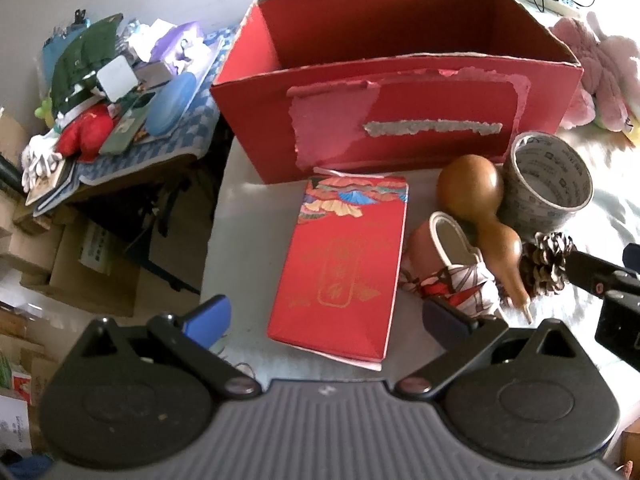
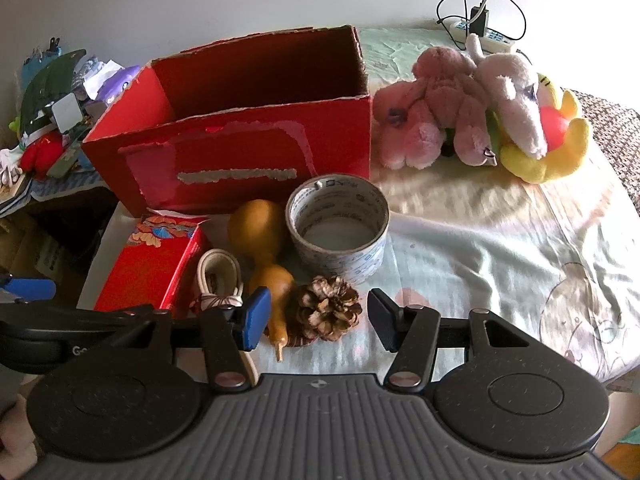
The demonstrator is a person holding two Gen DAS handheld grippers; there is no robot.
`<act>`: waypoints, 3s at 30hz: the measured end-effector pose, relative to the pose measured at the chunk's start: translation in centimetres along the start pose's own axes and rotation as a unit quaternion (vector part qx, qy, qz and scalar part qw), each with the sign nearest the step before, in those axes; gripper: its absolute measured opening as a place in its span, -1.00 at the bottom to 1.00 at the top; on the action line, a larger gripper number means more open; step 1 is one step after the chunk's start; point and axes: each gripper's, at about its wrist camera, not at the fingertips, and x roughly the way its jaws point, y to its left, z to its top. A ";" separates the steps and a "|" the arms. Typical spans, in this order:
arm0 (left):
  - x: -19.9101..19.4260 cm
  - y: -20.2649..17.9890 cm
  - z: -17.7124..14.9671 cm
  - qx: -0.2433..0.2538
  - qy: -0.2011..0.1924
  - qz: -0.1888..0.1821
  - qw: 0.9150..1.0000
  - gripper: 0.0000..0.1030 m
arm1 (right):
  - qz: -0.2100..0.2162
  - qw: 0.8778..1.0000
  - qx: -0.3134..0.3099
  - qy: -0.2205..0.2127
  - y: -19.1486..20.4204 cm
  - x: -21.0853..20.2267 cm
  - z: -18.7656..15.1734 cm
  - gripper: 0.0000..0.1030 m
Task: Organize objects
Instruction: 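Move the right gripper toward the clear tape roll beside the box, then close the right gripper on the rim of the tape roll, then lift the tape roll with the right gripper and carry it over the red box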
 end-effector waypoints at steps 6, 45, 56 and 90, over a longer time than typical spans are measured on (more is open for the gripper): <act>-0.1 -0.9 0.7 -0.001 -0.002 0.006 1.000 0.98 | 0.011 1.000 0.007 0.002 -1.4 0.3 1.0 0.12; 2.2 -9.2 7.8 -0.096 0.030 -0.064 0.993 0.12 | 0.143 0.986 -0.031 0.084 -9.6 10.7 7.8 -0.43; 4.1 -9.7 8.5 -0.072 0.040 -0.097 0.992 -0.11 | 0.155 0.983 -0.002 0.103 -10.2 11.4 7.8 -0.74; -8.0 -7.4 16.2 0.074 -0.165 -0.269 0.946 -0.78 | 0.121 0.985 0.008 -0.124 -9.2 -1.2 16.1 -0.72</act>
